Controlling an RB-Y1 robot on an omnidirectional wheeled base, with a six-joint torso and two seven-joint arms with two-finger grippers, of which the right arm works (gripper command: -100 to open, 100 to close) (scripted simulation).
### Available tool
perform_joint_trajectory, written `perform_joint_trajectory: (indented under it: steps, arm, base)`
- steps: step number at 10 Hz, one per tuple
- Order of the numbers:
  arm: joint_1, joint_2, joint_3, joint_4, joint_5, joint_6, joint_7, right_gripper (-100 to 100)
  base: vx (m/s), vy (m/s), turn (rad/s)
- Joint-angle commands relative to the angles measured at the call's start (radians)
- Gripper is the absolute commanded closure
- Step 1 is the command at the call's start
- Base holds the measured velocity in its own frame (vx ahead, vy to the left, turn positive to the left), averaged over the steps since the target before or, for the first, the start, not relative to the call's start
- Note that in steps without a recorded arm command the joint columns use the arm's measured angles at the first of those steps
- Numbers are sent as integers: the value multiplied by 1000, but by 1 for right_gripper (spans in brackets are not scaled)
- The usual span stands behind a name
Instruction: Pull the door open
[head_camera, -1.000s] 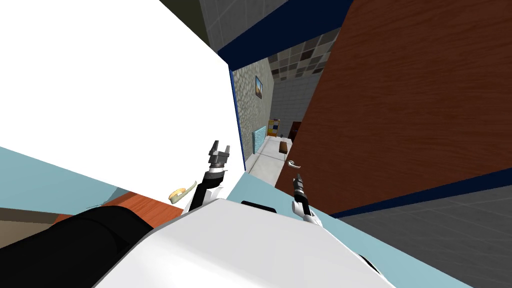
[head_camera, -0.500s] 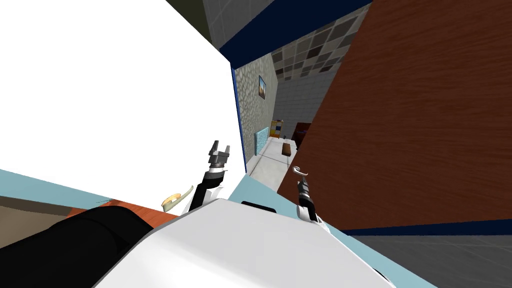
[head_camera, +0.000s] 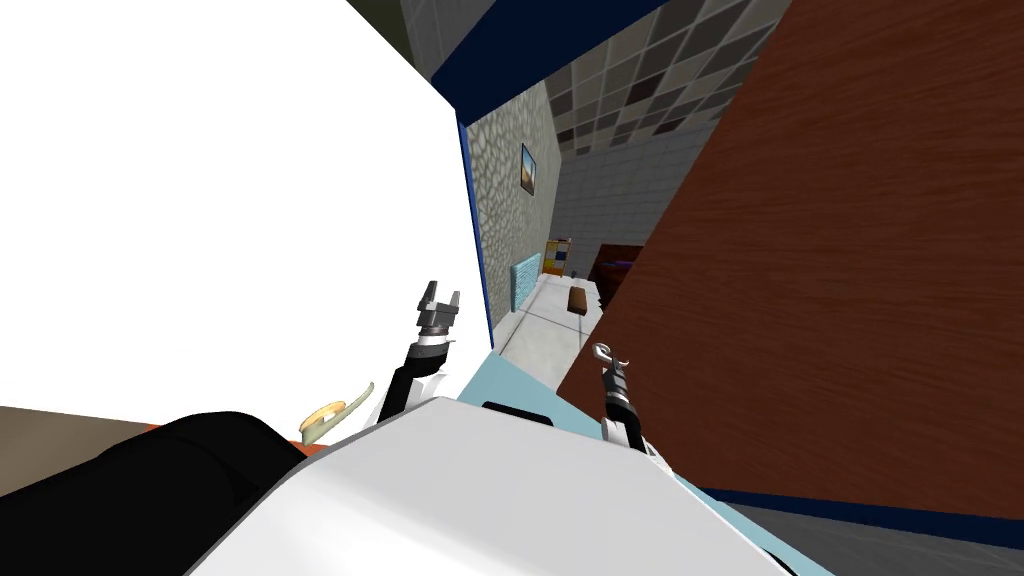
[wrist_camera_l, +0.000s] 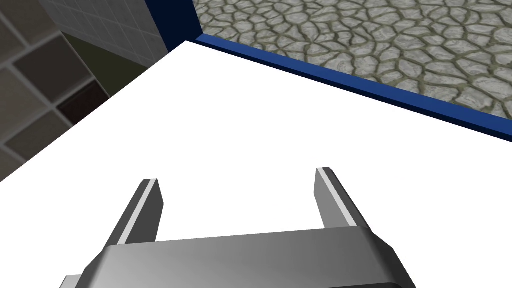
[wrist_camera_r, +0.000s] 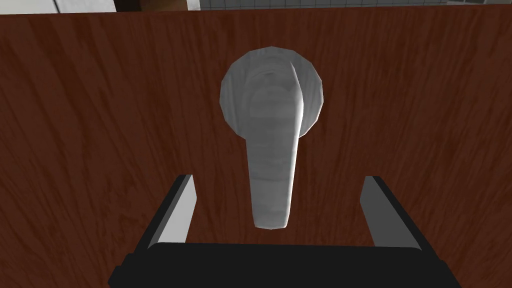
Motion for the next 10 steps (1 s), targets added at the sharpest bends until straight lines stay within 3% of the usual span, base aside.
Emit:
perform_joint_trajectory:
  steps: [1, 4, 5, 10]
  arm:
    - [10, -26, -8, 24, -6, -22, -22, -100]
    - [9, -25, -7, 21, -6, -18, -21, -100]
    - [9, -25, -7, 21, -6, -18, -21, 100]
    - [9, -25, -7, 21, -6, -18, -21, 100]
  base:
    - [146, -26, 107]
    - [77, -13, 28]
    - [0, 0, 0]
    - [-3, 0, 1]
